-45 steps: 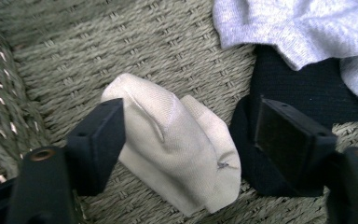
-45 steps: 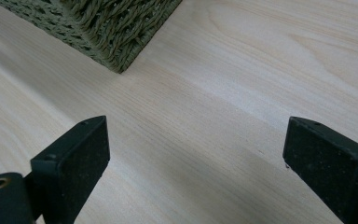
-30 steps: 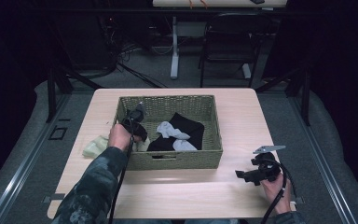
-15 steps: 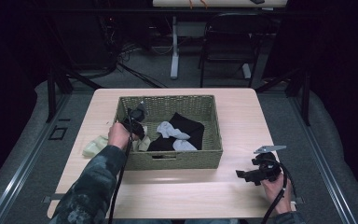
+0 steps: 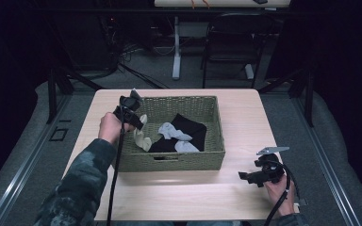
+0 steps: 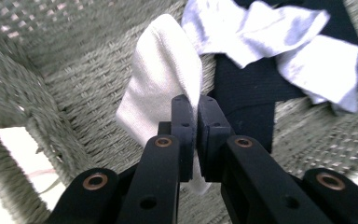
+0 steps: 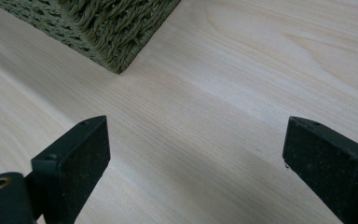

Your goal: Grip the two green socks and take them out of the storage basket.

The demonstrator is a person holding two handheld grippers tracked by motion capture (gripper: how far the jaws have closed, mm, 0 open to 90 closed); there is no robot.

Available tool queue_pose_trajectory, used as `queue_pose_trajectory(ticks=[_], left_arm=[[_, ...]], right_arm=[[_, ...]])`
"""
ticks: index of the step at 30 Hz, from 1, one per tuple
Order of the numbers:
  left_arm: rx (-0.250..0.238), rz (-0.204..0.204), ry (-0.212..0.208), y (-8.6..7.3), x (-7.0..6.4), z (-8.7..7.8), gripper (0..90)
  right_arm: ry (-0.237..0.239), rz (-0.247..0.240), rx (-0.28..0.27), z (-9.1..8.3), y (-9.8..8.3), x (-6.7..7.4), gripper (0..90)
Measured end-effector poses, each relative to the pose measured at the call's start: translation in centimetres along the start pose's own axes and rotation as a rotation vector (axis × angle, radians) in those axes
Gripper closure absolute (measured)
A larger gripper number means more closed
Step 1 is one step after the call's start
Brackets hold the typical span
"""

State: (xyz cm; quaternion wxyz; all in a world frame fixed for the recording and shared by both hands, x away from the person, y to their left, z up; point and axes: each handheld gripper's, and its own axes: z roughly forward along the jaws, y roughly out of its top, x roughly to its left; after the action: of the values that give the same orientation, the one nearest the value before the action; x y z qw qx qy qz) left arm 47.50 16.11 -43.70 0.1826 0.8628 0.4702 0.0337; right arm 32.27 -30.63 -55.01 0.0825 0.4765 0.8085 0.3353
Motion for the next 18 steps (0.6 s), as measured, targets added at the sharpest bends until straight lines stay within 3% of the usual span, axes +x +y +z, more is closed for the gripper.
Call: queue_pose_trajectory(ticks=[9,18], left_arm=[[-0.035,0.055,0.011,0.7,-0.5,-3.7,87.1],[-0.057,0.073,0.024,1.6,-0.5,-6.5,87.1]], right_arm=[[-0.004,-0.001,0.000,0.1,0.0,0.0,6.5],[-0.005,0.000,0.004,0.1,0.0,0.1,6.5]])
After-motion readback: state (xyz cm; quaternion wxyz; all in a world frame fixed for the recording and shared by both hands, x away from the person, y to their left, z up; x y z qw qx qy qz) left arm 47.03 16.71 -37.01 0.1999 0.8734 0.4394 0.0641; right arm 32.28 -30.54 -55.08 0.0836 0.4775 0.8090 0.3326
